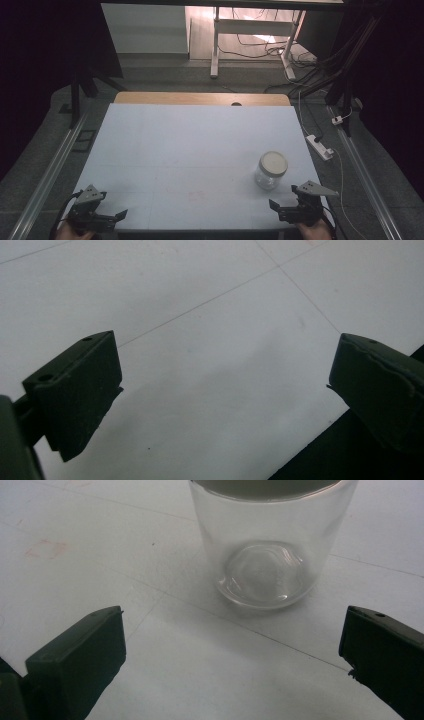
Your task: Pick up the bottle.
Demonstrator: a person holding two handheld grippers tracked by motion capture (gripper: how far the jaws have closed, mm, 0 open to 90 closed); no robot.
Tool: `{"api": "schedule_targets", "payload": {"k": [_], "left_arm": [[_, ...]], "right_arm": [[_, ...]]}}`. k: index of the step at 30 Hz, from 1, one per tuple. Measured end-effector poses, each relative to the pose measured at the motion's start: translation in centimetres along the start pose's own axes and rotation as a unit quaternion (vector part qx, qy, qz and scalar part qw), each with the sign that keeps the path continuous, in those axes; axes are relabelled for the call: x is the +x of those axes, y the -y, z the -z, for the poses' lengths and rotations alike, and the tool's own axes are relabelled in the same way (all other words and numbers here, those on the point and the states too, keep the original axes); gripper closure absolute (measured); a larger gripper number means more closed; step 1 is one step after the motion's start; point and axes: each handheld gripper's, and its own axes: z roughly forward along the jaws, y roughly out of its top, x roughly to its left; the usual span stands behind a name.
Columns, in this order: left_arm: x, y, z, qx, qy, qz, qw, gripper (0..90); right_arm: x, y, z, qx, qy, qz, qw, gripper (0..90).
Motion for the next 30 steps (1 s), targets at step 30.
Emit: {"api": "schedule_targets", "payload": {"k": [30], "left_arm": [[0.23, 0.02, -0.07, 0.004, 0.017, 0.002, 0.9998, 1.2]], "right_arm": [[0.11, -0.19, -0.13, 0.005, -0.001, 0.007, 1.0, 0.0]]}}
